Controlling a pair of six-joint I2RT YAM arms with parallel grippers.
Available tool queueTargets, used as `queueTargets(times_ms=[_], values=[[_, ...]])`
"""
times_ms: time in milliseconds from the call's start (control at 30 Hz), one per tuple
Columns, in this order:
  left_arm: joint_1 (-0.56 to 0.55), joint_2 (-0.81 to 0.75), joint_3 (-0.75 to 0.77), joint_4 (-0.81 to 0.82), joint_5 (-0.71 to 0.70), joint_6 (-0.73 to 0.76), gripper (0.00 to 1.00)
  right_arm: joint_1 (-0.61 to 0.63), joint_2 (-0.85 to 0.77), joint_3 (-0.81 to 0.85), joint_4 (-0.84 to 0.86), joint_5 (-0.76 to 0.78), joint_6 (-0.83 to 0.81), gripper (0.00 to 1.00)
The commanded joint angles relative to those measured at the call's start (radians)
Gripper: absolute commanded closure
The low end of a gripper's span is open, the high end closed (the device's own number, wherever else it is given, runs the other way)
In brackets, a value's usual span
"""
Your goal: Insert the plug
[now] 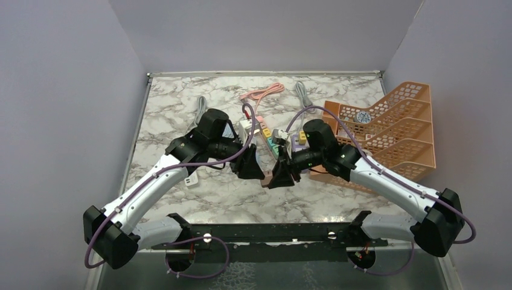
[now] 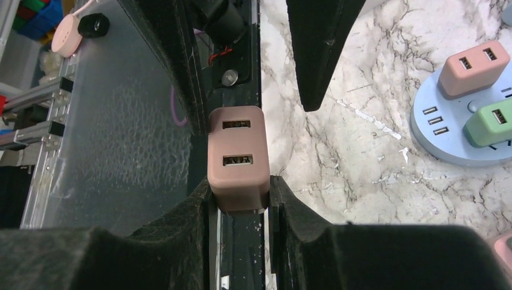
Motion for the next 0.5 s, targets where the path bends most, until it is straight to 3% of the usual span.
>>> queueTargets(times_ms=[0,367,467], values=[[-0.015,0.013,-0.011,-0.001,0.016,0.033,0.45,0.004,0.024,0.039,-0.039,-0.06,-0.037,0.99],[-0.068,0.029,-0.022,-0.001,0.011,0.051,0.45,0.004,0.05,0.051,-0.016,-0.127,-0.026,0.99],[-0.074,0.029,-0.026,-0.001,-0.005,0.057,0.52,0.004,0.047,0.053,-0.013,-0.143,-0.027,0.99]])
